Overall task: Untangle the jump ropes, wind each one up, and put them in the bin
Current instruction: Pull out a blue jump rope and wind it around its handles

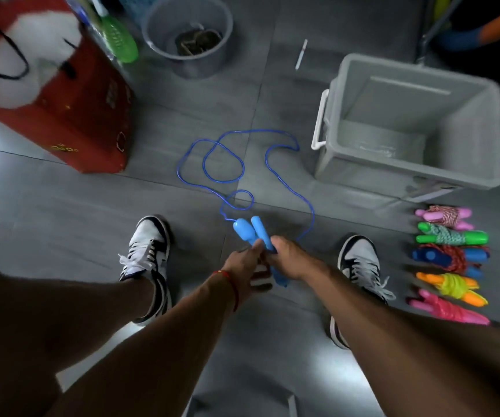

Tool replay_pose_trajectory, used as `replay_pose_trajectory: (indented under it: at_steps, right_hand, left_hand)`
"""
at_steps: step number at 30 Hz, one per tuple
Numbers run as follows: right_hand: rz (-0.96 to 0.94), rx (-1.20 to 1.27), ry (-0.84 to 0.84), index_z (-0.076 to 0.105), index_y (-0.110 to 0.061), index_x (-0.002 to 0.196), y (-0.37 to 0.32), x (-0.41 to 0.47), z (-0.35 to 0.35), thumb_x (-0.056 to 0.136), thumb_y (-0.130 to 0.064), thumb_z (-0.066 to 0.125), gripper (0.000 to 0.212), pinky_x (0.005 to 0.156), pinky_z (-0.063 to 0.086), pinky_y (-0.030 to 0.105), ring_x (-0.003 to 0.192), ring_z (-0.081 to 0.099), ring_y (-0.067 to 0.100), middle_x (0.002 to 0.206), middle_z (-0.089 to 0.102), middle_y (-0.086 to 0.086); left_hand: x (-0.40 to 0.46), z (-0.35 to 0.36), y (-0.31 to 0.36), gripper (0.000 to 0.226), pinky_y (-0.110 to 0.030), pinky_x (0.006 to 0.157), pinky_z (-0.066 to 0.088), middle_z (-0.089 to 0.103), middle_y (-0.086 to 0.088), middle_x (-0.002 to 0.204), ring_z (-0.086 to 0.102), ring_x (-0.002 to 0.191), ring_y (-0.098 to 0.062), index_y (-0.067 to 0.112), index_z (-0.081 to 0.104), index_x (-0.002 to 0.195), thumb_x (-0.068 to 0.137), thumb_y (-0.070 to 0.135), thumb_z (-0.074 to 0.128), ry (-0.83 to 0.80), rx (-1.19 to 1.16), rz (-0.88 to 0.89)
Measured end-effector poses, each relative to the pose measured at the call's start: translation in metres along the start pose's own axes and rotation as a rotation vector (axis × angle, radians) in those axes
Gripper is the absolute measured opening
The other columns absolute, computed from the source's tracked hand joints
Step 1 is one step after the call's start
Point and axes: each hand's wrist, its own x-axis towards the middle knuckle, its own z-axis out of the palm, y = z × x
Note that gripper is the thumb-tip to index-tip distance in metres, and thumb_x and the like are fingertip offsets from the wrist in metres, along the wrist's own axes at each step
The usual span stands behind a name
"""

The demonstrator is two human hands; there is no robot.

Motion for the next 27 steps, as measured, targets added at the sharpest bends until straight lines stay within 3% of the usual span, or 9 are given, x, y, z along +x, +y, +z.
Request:
replay_pose_trajectory:
  at_steps: [4,7,11,14,16,18,21,24,27]
  right_hand:
    - [-0.084,-0.029,-0.009,0.045,-0.026,0.073,-0.04,-0.042,-0.035,0.099,-0.043,0.058,0.034,0.053,0.039,0.017,0.064,0.052,0.007,0.074,0.053,-0.008]
    - [-0.144,-0.266,0.01,0.047,-0.026,0.082,-0.069,-0.072,-0.07,0.1,-0.047,0.054,0.028,0.067,0.047,0.028,0.078,0.057,0.017,0.09,0.061,-0.004]
    - [-0.152,-0.8,0.057,0.054,-0.031,0.117,-0.105,-0.121,-0.121,0.097,-0.052,0.053,0.029,0.087,0.046,0.036,0.103,0.057,0.025,0.111,0.061,0.001]
    - [-0.197,-0.934,-0.012,0.056,-0.022,0.116,-0.126,-0.15,-0.139,0.095,-0.038,0.054,0.027,0.094,0.048,0.042,0.109,0.058,0.031,0.111,0.054,0.008]
    - [-0.251,-0.938,-0.023,0.055,-0.023,0.116,-0.133,-0.159,-0.145,0.095,-0.03,0.054,0.023,0.094,0.048,0.045,0.106,0.056,0.029,0.108,0.043,0.002]
    - [-0.367,-0.884,0.027,0.057,-0.027,0.115,-0.137,-0.163,-0.15,0.094,-0.031,0.06,0.021,0.091,0.048,0.045,0.101,0.056,0.022,0.106,0.044,-0.002]
    - [-0.502,-0.684,0.241,0.066,-0.03,0.098,-0.14,-0.172,-0.153,0.087,-0.042,0.071,0.017,0.077,0.045,0.034,0.08,0.049,0.006,0.082,0.05,-0.012]
    - [-0.475,-0.481,0.453,0.069,-0.032,0.097,-0.142,-0.179,-0.149,0.075,-0.056,0.078,0.034,0.071,0.048,0.036,0.075,0.053,0.006,0.08,0.059,-0.012]
    - [-0.376,-0.467,0.647,0.052,-0.031,0.105,-0.14,-0.18,-0.149,0.064,-0.069,0.079,0.062,0.075,0.046,0.036,0.086,0.056,0.013,0.098,0.058,-0.015]
  left_hand:
    - [-0.043,0.004,0.022,0.031,-0.052,0.071,0.057,0.065,-0.017,0.087,0.063,0.076,-0.034,0.007,0.058,0.117,0.106,0.033,0.045,-0.015,-0.047,0.154]
    - [-0.072,-0.005,0.049,0.03,-0.059,0.075,0.057,0.066,-0.016,0.096,0.065,0.077,-0.034,0.012,0.057,0.114,0.107,0.036,0.042,0.087,-0.019,0.303]
    - [-0.109,-0.035,0.091,0.028,-0.038,0.052,0.05,0.054,-0.015,0.077,0.049,0.054,-0.024,0.019,0.05,0.082,0.103,0.037,0.046,0.325,0.27,0.596]
    - [-0.15,-0.032,0.111,0.007,-0.026,0.048,0.036,0.051,-0.013,0.07,0.039,0.044,-0.018,0.017,0.056,0.092,0.094,0.011,0.054,0.193,0.541,0.657]
    - [-0.172,-0.023,0.12,0.012,-0.029,0.05,0.037,0.053,-0.017,0.075,0.042,0.05,-0.02,0.015,0.059,0.092,0.086,0.005,0.059,0.078,0.692,0.71]
    - [-0.189,-0.018,0.121,0.016,-0.038,0.055,0.048,0.064,-0.017,0.087,0.055,0.062,-0.024,0.013,0.064,0.096,0.083,0.022,0.059,-0.025,0.85,0.786]
    - [-0.201,-0.022,0.114,0.026,-0.037,0.064,0.057,0.068,-0.011,0.099,0.062,0.079,-0.023,0.018,0.058,0.121,0.098,0.03,0.055,-0.12,0.919,0.796]
    - [-0.202,-0.027,0.105,0.023,-0.032,0.06,0.052,0.066,-0.008,0.088,0.056,0.07,-0.022,0.021,0.05,0.128,0.106,0.028,0.048,-0.266,0.788,0.737]
    - [-0.198,-0.028,0.105,0.023,-0.031,0.055,0.044,0.06,-0.01,0.081,0.05,0.057,-0.018,0.019,0.05,0.128,0.107,0.028,0.046,-0.271,0.734,0.761]
